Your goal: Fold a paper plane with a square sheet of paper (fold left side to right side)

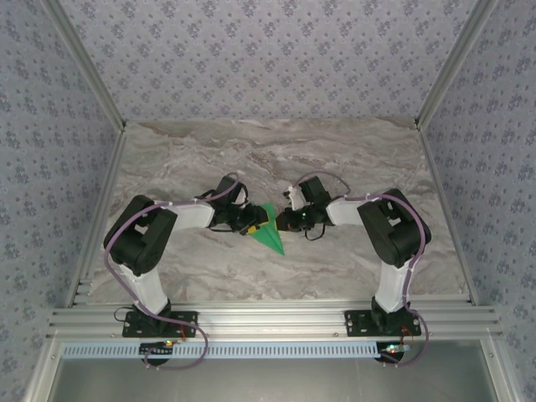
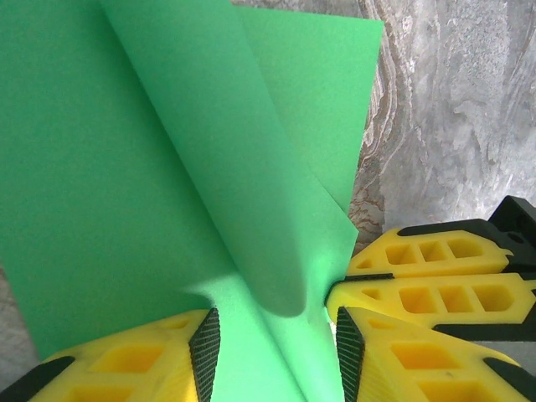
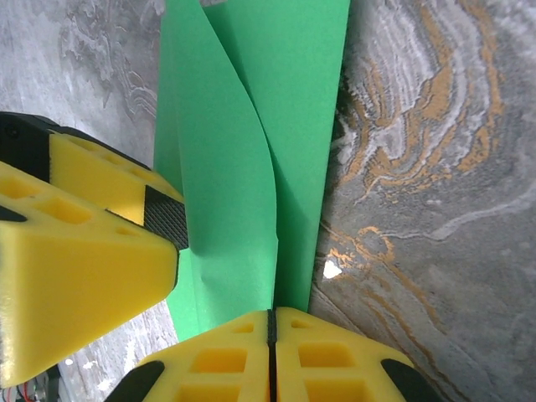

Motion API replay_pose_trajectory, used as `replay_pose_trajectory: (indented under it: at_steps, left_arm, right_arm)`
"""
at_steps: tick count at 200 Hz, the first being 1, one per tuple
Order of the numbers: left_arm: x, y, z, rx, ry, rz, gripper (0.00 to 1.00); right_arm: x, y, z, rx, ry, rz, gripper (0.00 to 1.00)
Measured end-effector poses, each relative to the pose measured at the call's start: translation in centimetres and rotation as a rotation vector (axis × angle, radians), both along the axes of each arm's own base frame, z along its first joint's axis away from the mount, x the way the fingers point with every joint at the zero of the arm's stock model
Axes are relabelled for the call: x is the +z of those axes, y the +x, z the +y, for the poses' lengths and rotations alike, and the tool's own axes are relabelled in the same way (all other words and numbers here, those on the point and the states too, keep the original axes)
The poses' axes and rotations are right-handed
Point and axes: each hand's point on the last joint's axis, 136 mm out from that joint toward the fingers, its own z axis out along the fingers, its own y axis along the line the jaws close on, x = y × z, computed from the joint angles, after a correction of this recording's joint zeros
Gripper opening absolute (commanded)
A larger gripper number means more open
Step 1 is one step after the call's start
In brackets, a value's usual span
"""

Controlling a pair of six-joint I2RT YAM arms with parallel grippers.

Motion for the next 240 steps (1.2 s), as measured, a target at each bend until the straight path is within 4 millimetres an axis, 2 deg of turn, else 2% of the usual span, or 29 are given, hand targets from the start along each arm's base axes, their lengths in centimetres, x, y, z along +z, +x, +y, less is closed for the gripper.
replay_pose_trajectory:
  at_steps: [45,240]
  left_arm:
    - [-0.09,-0.06,0.12,0.001,0.007,0.003,0.41]
    - [-0.09,-0.03,0.22,0.002,0.017,-0.005,0.41]
  right_arm:
    - [-0.14,-0.02,-0.02,0.013,-0.046,-0.011,0.09]
    - [0.29,-0.04,-0.12,0.015,-0.062,-0.018,0.09]
